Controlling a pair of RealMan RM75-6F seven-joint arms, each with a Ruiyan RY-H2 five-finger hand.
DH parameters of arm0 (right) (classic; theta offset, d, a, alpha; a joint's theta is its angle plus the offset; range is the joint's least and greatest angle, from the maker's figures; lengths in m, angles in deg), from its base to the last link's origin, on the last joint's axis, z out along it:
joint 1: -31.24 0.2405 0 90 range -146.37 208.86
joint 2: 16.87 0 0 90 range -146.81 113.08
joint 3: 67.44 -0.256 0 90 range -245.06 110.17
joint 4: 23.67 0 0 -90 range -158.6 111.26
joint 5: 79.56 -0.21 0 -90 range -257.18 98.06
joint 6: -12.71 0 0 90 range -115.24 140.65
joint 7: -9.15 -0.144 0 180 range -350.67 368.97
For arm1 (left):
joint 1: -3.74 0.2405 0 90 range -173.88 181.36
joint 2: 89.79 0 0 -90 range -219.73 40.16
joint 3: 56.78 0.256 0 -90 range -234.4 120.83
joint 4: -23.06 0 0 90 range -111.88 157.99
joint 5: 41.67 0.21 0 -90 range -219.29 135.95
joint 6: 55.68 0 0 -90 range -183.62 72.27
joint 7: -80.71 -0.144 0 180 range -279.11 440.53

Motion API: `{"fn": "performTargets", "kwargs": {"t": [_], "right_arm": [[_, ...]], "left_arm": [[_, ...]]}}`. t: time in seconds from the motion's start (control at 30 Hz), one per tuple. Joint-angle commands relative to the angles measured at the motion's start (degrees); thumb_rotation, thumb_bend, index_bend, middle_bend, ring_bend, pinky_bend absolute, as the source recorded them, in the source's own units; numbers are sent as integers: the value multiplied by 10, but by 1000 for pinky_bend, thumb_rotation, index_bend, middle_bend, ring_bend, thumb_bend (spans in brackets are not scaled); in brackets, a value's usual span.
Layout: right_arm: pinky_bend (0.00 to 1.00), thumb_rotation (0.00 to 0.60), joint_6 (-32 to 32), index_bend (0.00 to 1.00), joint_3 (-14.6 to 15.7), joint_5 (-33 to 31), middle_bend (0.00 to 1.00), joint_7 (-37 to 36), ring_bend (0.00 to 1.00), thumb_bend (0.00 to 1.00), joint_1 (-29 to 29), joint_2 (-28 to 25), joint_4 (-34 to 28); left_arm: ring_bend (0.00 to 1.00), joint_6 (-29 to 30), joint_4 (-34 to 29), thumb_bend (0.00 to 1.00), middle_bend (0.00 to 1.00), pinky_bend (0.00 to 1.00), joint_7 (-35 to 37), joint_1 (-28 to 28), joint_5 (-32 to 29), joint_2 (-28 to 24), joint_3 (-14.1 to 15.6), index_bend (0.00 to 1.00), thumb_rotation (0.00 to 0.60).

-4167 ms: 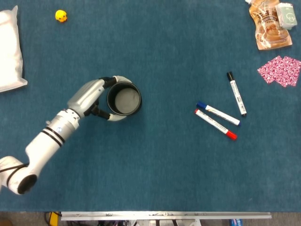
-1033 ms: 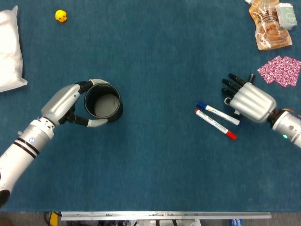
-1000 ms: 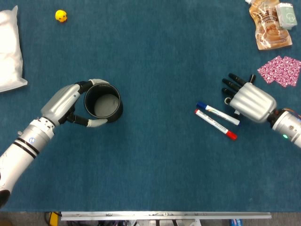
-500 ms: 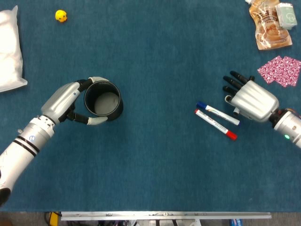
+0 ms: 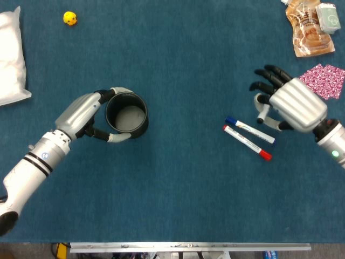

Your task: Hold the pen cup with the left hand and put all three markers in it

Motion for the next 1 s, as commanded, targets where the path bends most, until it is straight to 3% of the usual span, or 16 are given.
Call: {"fn": "performTargets", "kwargs": {"t": [0.03, 0.2, 0.47, 0.73, 1.0], "right_arm": [[118, 600, -2, 649, -41, -30, 343, -55, 123, 262, 14, -37, -84], [118, 600, 26, 649, -72, -56, 343, -122, 123, 262, 37, -50, -173], [118, 600, 59, 653, -119, -83, 343, -181, 124, 261, 76, -34, -245], [118, 600, 81, 654, -153, -113, 343, -203, 125, 261, 105, -10, -268], [118, 600, 95, 654, -171, -143, 343, -197, 125, 261, 131, 45, -242]], "left_arm": [[258, -7, -5, 165, 326, 178, -10, -6, -8, 3, -6, 219, 505], [259, -16, -14, 164, 327, 178, -28, -17, -16, 5, -15, 220, 506], [259, -28, -11, 164, 327, 178, -41, -28, -34, 18, -25, 220, 507], [259, -37, -4, 165, 327, 178, -49, -35, -42, 30, -29, 220, 505], [259, -40, -8, 165, 327, 178, -58, -43, -46, 38, -36, 219, 506]]}}
